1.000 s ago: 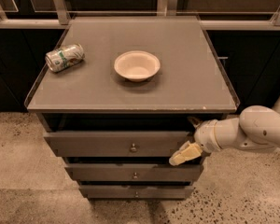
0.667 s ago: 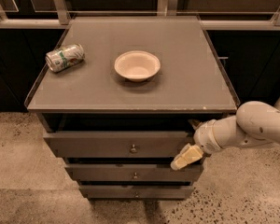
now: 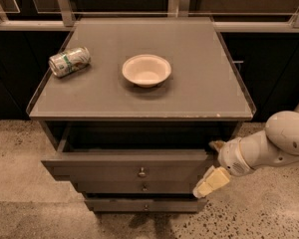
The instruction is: Open top drawer
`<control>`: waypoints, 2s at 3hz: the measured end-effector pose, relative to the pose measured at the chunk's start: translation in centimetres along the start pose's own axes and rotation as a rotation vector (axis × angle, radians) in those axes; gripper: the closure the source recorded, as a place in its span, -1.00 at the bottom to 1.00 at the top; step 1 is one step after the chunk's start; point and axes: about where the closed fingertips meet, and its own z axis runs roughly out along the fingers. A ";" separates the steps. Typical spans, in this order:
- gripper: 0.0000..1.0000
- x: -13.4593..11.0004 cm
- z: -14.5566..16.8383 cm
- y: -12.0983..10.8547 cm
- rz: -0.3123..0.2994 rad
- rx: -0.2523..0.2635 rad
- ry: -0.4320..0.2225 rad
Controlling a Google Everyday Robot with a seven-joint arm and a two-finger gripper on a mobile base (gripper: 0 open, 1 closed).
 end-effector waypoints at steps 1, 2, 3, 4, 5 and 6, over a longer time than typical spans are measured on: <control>-1.00 -0.1 -0.2 0.0 0.000 0.000 0.000; -1.00 0.5 -0.4 1.2 0.027 -0.033 -0.009; -1.00 0.4 -0.6 1.3 0.028 -0.035 -0.010; -1.00 0.5 -0.9 2.8 0.056 -0.092 -0.065; -1.00 0.5 -0.9 2.8 0.056 -0.092 -0.065; -1.00 -1.4 -0.8 2.1 0.017 -0.083 -0.107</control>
Offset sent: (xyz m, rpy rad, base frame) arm -0.0792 -0.0094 0.0063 0.1501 0.1736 -0.0181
